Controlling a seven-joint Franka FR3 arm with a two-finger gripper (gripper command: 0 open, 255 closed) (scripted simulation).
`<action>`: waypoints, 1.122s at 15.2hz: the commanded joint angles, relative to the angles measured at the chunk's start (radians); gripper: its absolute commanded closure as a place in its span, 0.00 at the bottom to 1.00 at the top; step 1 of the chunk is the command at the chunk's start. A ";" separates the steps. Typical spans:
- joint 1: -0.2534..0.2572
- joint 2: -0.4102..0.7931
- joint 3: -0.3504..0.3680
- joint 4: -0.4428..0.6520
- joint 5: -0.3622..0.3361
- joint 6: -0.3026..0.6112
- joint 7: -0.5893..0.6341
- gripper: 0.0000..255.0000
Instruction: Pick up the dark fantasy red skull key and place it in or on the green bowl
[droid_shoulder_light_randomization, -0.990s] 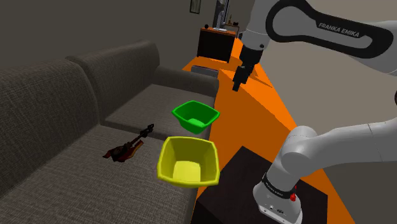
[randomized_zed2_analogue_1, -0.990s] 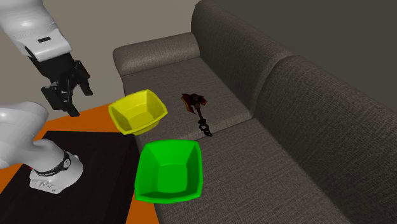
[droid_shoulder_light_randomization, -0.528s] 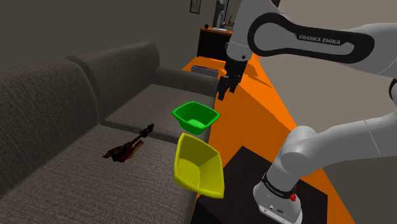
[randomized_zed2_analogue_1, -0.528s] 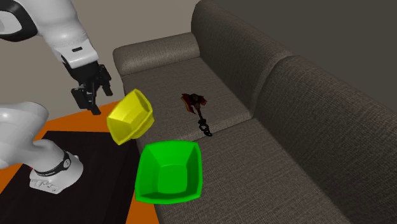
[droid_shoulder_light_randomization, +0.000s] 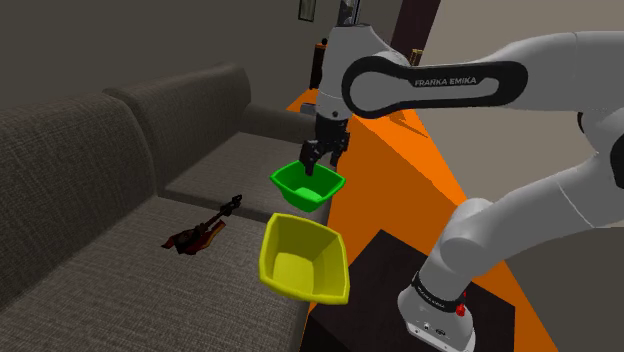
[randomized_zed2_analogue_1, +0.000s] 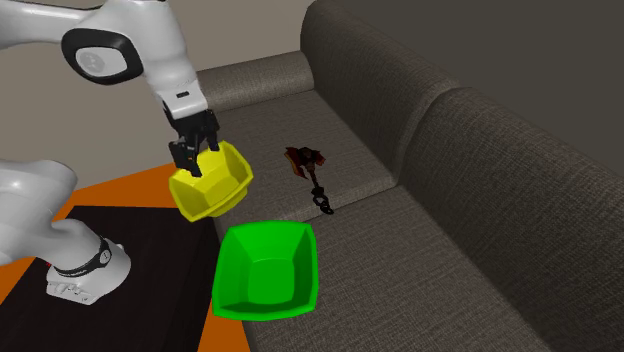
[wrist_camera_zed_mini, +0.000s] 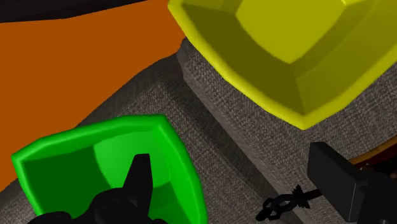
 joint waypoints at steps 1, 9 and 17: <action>-0.007 0.053 0.039 0.007 0.009 0.047 0.071 0.00; -0.055 0.352 0.177 0.122 -0.048 0.217 0.360 0.00; -0.045 0.704 0.229 0.333 -0.232 0.307 0.680 0.00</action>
